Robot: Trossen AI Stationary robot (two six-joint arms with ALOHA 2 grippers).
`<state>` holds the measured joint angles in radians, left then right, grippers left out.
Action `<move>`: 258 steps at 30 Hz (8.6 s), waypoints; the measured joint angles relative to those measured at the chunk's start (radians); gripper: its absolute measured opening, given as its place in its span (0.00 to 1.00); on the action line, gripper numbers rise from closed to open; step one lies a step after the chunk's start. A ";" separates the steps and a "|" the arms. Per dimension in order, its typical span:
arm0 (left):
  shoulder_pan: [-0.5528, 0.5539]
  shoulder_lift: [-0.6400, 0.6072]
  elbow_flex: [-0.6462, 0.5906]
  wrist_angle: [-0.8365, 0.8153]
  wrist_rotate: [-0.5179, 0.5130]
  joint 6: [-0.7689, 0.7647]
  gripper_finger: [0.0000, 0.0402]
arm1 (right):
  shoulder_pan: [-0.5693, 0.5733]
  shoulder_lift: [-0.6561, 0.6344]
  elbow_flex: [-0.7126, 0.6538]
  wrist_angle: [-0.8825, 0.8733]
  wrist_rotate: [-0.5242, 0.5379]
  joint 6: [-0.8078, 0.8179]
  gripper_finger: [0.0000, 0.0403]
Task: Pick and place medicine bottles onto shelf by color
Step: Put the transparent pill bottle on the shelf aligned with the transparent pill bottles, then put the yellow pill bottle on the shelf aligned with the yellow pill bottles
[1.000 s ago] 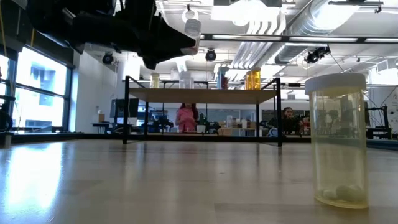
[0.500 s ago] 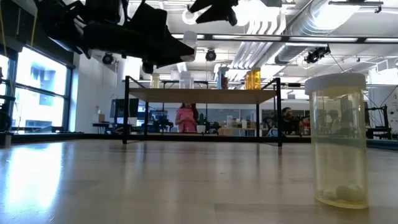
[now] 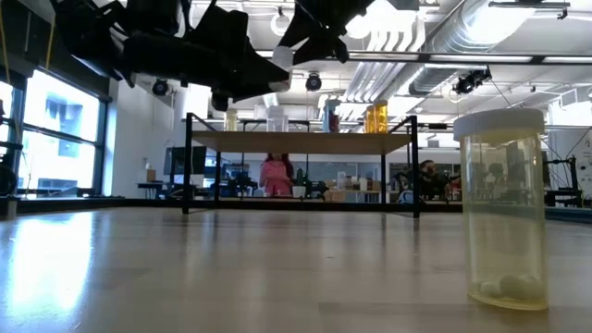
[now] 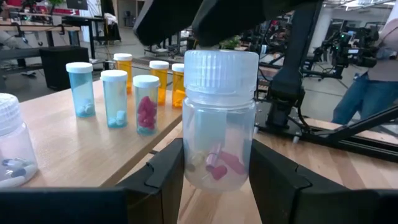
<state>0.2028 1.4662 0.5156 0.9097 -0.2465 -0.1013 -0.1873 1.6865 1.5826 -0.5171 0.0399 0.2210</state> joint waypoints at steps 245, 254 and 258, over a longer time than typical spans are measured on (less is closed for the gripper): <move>-0.040 -0.732 -0.249 -0.473 0.053 0.006 0.63 | 0.740 -0.338 -0.916 0.441 0.204 0.339 0.50; -0.040 -0.732 -0.249 -0.473 0.053 0.000 0.63 | 0.877 -0.338 -0.978 0.605 0.375 0.355 0.50; -0.040 -0.732 -0.249 -0.472 0.054 0.000 0.63 | 0.922 -0.308 -0.993 0.670 0.422 0.355 0.50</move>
<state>0.1631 0.7345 0.2668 0.4374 -0.1928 -0.1017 0.7346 1.3783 0.5896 0.1531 0.4624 0.5762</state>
